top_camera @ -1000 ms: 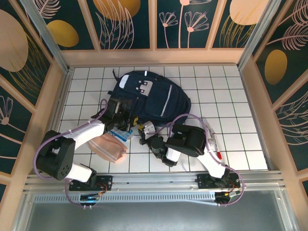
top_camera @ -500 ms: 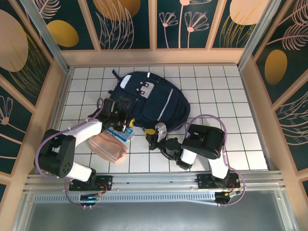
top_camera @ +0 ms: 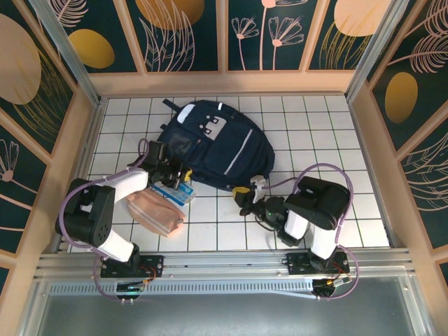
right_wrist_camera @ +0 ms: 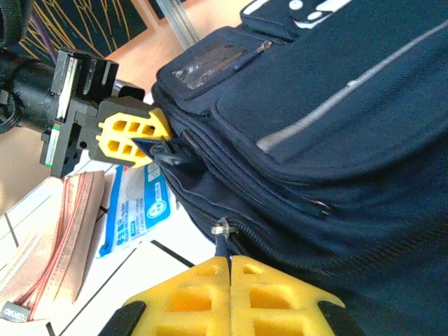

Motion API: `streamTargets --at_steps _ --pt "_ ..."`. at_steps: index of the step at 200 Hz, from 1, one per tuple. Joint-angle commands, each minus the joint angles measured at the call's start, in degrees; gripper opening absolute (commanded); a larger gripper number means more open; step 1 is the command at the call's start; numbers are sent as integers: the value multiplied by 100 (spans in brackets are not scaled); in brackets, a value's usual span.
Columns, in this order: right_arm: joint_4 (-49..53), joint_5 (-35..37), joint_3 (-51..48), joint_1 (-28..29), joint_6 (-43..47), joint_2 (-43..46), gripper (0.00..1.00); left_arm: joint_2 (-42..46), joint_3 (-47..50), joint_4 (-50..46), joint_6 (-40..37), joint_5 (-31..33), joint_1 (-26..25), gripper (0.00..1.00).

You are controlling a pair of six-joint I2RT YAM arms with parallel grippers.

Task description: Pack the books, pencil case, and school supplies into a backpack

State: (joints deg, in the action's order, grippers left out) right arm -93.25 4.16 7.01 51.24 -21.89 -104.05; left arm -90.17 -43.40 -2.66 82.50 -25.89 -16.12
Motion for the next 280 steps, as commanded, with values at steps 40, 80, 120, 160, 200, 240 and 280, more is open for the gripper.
streamTargets --at_steps 40,80,120,160,200,240,280 --pt "-343 226 -490 -384 -490 253 0 -459 -570 75 -909 543 740 0" --pt "-277 84 -513 -549 -538 259 0 -1340 -1361 -64 -1832 104 1186 0" --pt "163 -270 -262 -634 -428 347 6 -1355 -1957 -831 -2460 216 1199 24" --pt "3580 -680 628 -654 362 1598 28 18 -777 -898 -1896 309 1146 35" --pt "8000 -478 2873 -587 97 1565 45 1074 259 -796 -1101 427 536 39" --pt "11152 25 5021 -62 -1310 1111 52 1232 532 -84 -397 407 92 45" --pt "12462 39 6612 570 -2386 349 50 621 277 335 -366 217 43 45"
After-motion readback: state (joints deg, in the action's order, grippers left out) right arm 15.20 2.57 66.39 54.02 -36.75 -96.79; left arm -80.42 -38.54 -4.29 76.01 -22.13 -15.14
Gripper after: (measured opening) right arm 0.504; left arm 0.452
